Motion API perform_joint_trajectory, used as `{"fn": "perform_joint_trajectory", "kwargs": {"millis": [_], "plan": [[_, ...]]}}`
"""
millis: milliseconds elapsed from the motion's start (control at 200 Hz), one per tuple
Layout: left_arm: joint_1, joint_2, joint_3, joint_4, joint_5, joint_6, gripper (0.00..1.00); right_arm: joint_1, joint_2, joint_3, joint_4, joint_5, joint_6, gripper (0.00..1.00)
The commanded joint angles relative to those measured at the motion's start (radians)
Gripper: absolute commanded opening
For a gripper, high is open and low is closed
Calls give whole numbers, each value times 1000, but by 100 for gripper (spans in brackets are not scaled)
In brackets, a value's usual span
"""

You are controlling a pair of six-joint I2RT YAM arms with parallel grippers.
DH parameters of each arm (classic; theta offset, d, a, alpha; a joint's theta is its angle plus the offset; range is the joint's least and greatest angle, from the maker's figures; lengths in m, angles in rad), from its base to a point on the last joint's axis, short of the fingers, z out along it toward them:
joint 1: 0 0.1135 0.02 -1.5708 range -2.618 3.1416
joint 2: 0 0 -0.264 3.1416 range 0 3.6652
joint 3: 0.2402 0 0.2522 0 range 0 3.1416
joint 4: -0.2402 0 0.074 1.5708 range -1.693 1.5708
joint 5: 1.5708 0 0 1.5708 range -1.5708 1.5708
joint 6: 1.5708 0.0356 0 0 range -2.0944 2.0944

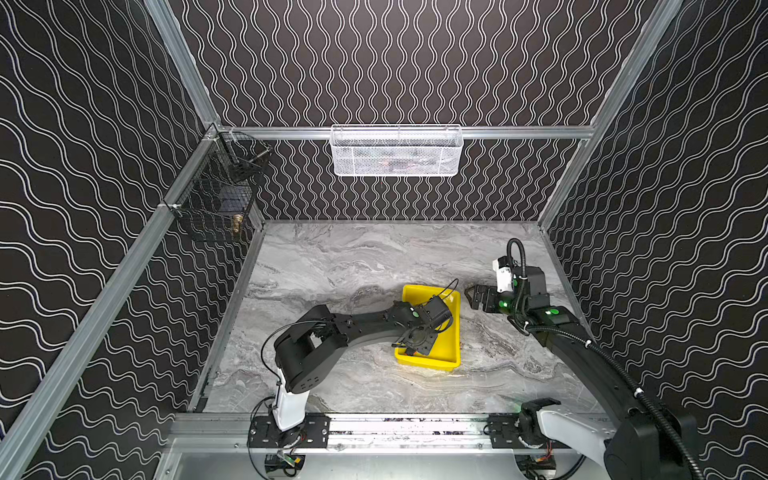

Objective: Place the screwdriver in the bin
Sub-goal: 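Lower the screwdriver into the yellow bin and open the left gripper, then raise the left gripper out of the bin while the right gripper moves nearer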

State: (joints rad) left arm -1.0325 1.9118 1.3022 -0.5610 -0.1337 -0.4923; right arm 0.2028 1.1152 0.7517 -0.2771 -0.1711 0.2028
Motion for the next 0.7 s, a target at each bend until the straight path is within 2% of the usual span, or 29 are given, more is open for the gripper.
{"fn": "perform_joint_trajectory", "kwargs": {"millis": [0,395,531,691], "plan": [[3,-2,-1,12,11,-15,42,1,7,0,23,-5,15,99],[10,-27,9,14,19,-24,46,-1,14,1,24,16,9,99],[9,-72,33,-6,0,-7,54,-2,33,6,24,12,13,99],[15,-131,75,-52,-52,20,72,-1,67,19,23,4,22,99]]}}
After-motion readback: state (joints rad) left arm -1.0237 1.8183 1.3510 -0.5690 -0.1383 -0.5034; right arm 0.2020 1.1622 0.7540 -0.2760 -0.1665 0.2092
